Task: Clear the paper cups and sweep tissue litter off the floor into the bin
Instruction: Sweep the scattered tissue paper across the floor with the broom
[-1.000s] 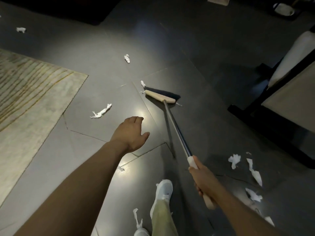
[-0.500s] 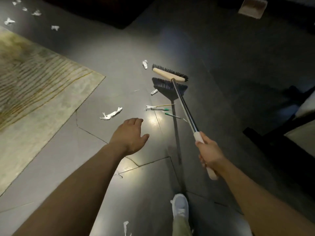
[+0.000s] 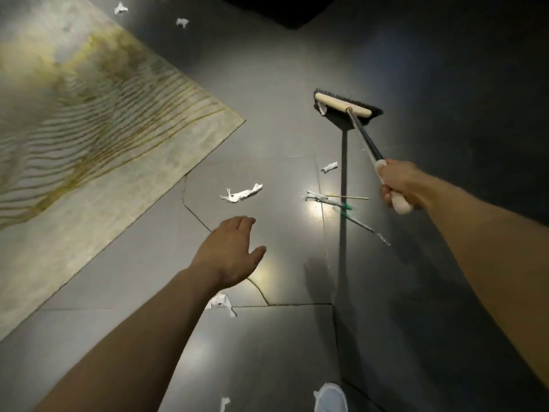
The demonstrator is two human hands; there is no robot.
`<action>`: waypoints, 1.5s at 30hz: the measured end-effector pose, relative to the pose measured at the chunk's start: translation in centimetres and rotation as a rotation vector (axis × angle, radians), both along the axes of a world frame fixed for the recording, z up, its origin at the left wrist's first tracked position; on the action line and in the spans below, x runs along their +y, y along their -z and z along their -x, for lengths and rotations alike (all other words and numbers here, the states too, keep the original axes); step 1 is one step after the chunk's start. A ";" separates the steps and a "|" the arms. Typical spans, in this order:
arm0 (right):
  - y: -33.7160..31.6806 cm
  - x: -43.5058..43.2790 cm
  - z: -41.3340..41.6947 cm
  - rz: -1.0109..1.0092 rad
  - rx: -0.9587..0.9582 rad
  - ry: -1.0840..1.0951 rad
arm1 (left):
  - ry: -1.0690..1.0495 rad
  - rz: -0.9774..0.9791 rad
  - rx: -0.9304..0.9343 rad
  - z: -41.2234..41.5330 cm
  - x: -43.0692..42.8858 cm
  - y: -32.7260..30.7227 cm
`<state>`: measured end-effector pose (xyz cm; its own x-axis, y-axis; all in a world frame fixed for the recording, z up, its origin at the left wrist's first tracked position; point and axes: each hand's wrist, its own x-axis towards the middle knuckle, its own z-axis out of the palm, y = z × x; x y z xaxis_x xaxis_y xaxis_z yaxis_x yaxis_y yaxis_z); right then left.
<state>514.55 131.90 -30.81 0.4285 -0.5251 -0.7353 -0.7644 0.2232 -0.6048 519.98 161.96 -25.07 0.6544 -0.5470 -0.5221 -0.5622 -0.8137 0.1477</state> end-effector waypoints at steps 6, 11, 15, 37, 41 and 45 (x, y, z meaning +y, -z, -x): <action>0.7 2.6 0.7 0.139 0.112 -0.360 | -0.110 -0.045 0.005 -0.8 2.7 0.0; 0.4 6.4 5.1 0.089 0.149 -0.458 | -0.127 -0.035 0.034 1.1 3.5 -0.4; -1.0 10.0 9.5 0.112 0.194 -0.517 | -0.118 0.023 0.042 3.7 4.4 -1.3; -9.9 21.6 37.3 0.218 0.124 -0.294 | -0.035 0.136 -0.006 25.0 15.5 -8.0; -9.6 20.0 34.6 0.176 0.040 -0.122 | -0.057 0.141 -0.001 25.4 15.2 -7.2; -8.9 16.4 31.8 0.154 -0.007 -0.066 | -0.101 0.127 0.019 25.5 14.8 -5.9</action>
<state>482.80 148.31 -21.86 0.4707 -0.6019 -0.6451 -0.7701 0.0765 -0.6333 494.50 176.75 -19.18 0.7003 -0.5411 -0.4656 -0.4745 -0.8402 0.2626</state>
